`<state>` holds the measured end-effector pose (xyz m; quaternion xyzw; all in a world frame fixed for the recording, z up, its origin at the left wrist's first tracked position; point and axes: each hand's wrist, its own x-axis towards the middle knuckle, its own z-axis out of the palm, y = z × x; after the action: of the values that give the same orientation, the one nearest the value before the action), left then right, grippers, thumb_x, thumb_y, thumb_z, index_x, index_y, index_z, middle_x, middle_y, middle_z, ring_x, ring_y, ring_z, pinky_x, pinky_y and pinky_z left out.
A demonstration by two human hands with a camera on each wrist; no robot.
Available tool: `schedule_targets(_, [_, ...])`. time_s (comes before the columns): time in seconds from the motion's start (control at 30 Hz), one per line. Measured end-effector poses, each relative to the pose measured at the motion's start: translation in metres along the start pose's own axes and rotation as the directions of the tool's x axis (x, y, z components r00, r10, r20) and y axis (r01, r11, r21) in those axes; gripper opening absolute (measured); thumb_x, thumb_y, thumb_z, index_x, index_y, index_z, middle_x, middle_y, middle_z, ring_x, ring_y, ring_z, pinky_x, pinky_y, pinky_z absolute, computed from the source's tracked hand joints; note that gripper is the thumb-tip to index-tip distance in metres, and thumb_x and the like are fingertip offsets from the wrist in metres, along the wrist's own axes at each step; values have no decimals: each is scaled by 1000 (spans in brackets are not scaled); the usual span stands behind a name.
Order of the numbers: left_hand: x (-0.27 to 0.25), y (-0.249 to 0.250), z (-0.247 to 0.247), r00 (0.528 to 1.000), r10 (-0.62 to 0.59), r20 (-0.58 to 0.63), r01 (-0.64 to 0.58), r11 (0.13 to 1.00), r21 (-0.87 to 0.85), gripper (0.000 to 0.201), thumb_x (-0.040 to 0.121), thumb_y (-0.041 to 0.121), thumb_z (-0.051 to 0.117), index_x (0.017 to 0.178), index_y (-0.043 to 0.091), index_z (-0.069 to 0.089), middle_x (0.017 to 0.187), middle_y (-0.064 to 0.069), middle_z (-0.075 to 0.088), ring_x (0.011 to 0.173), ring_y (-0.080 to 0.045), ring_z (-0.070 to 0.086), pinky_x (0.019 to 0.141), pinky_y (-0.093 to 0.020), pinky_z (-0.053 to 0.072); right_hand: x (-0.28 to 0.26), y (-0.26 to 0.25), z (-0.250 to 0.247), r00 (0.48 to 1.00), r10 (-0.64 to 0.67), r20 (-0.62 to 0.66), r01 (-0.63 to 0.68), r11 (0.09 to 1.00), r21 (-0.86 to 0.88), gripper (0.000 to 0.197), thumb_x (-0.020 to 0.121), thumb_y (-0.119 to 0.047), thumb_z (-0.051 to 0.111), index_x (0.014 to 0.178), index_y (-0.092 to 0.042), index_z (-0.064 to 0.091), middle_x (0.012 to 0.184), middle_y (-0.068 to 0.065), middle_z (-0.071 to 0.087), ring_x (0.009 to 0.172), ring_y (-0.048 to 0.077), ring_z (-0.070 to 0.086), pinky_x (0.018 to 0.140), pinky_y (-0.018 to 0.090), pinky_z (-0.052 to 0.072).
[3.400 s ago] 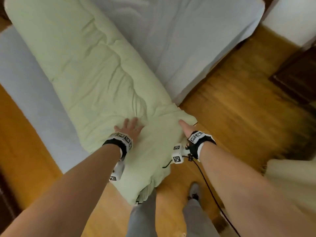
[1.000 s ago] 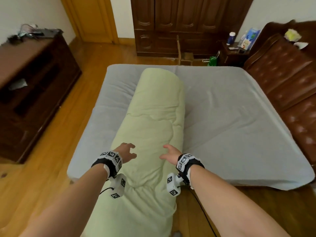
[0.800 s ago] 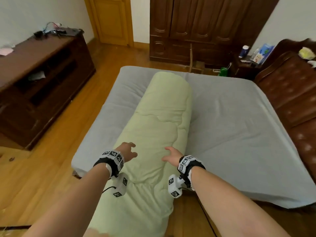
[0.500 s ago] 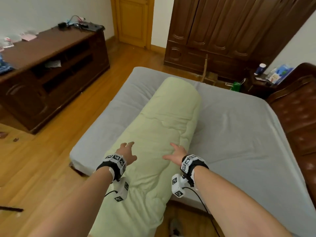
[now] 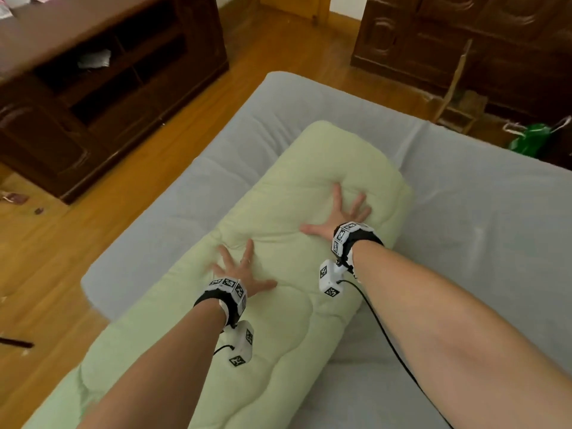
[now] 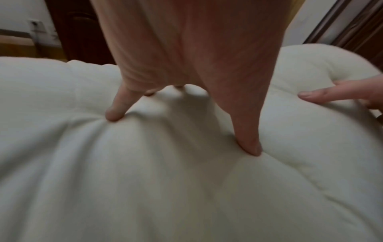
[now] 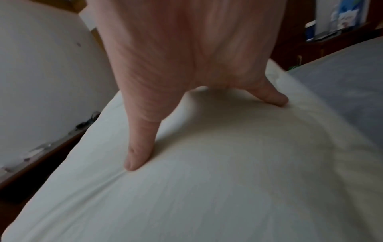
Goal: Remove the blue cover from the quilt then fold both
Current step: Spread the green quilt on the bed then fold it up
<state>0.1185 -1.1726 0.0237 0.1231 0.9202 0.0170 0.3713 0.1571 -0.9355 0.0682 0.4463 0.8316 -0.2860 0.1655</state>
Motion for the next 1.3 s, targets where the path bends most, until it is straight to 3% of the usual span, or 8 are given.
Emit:
schedule_targets(0.23, [111, 33, 14, 966, -120, 231, 125, 992, -7, 140, 43, 77, 76, 134, 62, -29, 155, -13, -29, 140, -53, 19, 110, -58, 31, 149, -10, 41, 966, 149, 211, -82, 951, -297, 149, 46, -81, 76, 141, -49, -35, 150, 18, -39, 144, 51, -14, 116, 64, 13])
schedule_targets(0.43, [191, 50, 51, 927, -157, 340, 154, 987, 37, 139, 42, 80, 75, 134, 63, -27, 152, -16, -34, 141, -55, 7, 111, -64, 26, 232, 24, 93, 953, 53, 298, 60, 931, -360, 153, 41, -88, 69, 145, -41, -32, 155, 9, -31, 147, 40, -15, 119, 57, 5])
schedule_targets(0.67, [230, 41, 62, 906, -140, 399, 117, 990, 81, 141, 40, 85, 71, 140, 57, -25, 154, -21, -30, 146, -47, 6, 116, -59, 21, 269, 23, 120, 934, 58, 351, 82, 926, -369, 159, 34, -90, 68, 147, -37, -30, 160, 2, -26, 148, 43, -9, 118, 60, 6])
schedule_targets(0.8, [220, 37, 64, 931, -111, 349, 112, 994, 20, 135, 41, 85, 70, 140, 61, -19, 157, -15, -25, 142, -52, 10, 116, -59, 20, 265, 27, 116, 937, 20, 349, 118, 922, -369, 166, 18, -95, 56, 150, -36, -25, 162, 2, -20, 150, 37, -7, 120, 56, 9])
schedule_targets(0.97, [149, -5, 41, 982, 36, 187, 15, 965, -261, 107, 71, 70, 68, 152, 45, 3, 163, -3, -2, 148, -31, 17, 120, -43, 20, 200, 28, 91, 981, 21, 195, 24, 975, -223, 144, 39, -89, 69, 148, -51, -16, 161, 6, -18, 147, 45, -1, 118, 59, 13])
schedule_targets(1.07, [83, -51, 22, 994, 48, 101, -14, 951, -310, 92, 85, 50, 68, 155, 32, 12, 164, -1, 2, 149, -24, 13, 120, -39, 18, 129, -4, 80, 996, 36, 82, -20, 982, -189, 127, 64, -66, 77, 153, -43, -10, 160, 6, -26, 147, 43, -14, 115, 65, 11])
schedule_targets(1.17, [19, -103, 16, 1000, 9, -5, -10, 952, -306, 85, 89, 46, 64, 155, 31, 14, 163, -3, 4, 149, -23, 12, 120, -39, 20, 45, -51, 94, 987, -134, 87, 149, 969, -197, 109, 78, -47, 72, 154, -39, -6, 158, 2, -32, 147, 35, -24, 110, 71, 14])
schedule_targets(1.3, [-60, -192, 42, 979, -191, -76, 151, 920, -361, 78, 91, 46, 58, 154, 30, 15, 162, -3, 11, 148, -24, 15, 118, -45, 25, -88, -97, 162, 878, -388, 282, 437, 889, -138, 97, 79, -43, 69, 152, -44, 5, 161, -3, -24, 148, 29, -20, 108, 73, 18])
